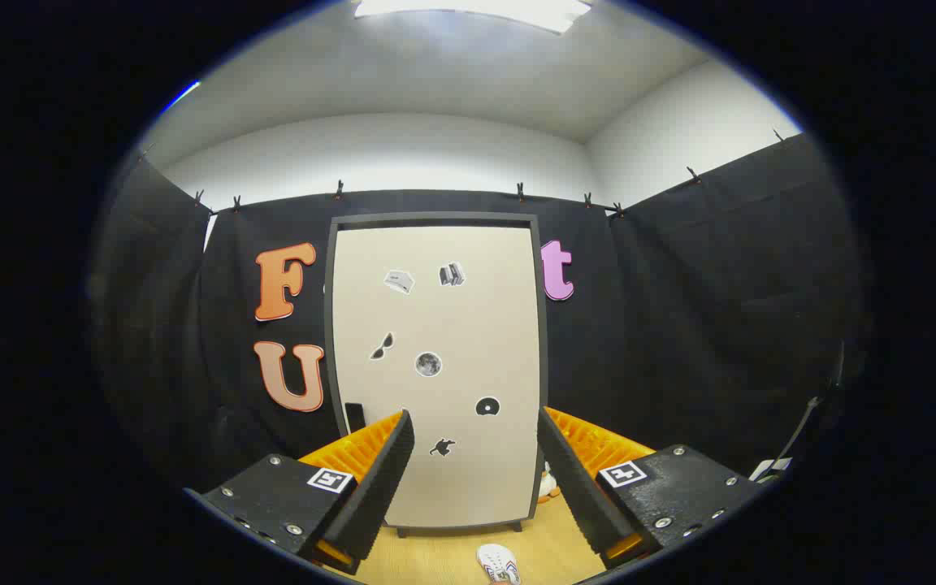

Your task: Open the shoe cabinet door, grab the shoes and put them into the shoe cabinet, then close the shoe cabinet door.

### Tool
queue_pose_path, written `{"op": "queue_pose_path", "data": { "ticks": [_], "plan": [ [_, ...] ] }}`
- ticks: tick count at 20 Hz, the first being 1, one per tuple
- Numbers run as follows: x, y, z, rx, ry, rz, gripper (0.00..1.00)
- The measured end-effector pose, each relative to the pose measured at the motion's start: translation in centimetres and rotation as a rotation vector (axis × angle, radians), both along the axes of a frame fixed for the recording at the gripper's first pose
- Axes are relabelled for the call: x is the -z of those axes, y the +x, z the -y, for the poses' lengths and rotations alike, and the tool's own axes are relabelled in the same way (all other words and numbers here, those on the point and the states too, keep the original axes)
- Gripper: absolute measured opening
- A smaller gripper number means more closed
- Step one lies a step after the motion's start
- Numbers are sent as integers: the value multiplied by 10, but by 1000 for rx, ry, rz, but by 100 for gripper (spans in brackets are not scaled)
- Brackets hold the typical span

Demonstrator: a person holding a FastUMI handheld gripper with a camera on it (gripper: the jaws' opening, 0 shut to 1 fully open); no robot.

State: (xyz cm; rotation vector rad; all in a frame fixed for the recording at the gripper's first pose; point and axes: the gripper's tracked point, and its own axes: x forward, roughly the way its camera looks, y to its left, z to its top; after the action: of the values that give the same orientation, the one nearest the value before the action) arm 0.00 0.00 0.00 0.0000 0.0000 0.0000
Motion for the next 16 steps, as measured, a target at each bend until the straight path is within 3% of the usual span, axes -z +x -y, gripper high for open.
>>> {"op": "queue_pose_path", "data": {
  "ticks": [16],
  "plan": [
    [-13,19,-45,-75,-18,9,95]
  ]
}}
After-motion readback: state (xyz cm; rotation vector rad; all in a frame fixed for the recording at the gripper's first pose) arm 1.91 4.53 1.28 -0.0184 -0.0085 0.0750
